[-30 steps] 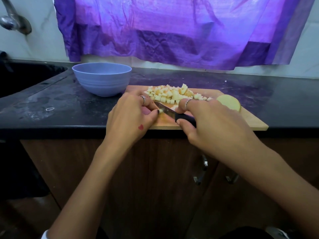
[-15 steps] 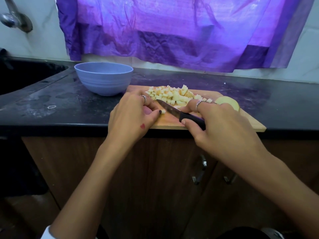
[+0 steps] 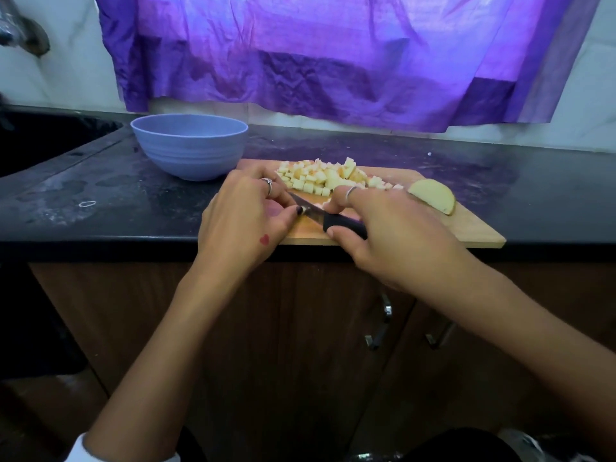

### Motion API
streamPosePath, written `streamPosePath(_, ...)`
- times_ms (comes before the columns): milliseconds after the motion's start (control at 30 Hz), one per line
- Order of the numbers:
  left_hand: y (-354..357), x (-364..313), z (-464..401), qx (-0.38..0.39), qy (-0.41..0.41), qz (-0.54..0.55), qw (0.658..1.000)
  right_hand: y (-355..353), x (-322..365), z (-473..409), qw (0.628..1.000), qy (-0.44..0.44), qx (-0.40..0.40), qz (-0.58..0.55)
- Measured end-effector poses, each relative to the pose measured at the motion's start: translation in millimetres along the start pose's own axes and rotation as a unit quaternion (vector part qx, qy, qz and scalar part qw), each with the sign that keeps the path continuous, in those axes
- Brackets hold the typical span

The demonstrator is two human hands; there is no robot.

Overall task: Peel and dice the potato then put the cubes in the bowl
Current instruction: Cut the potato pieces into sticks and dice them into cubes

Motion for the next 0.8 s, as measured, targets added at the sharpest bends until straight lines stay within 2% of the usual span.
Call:
streamPosePath(67,-1,-1,0,0.005,-0.004,-0.001,1.000,-3,3,2,0.996,-0.065,-0.012,0.067)
streamPosePath(133,-3,-2,1,0.010,-0.008,-0.003,1.000,-5,2,3,0.991,-0.089,-0.027,0.096)
streamPosePath(333,-5,-5,0,0.025,-0.009,0.012,1.000,-11,-6,13,0.999,0.035,-0.022,-0.008)
streamPosePath(800,-3,-7,0,-0.007,-0.004,-0.011,1.000,-4,12,13,0.998,-0.022,-0.039,0.034)
Point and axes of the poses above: each hand's wrist, its own z-axis away from the middle knuckle, its own y-axis out of the palm, x = y × z, the point moved 2 cm from there along -z, towards the middle knuckle, and after that the axes turned 12 degrees about -x, right-handed, at the moved point
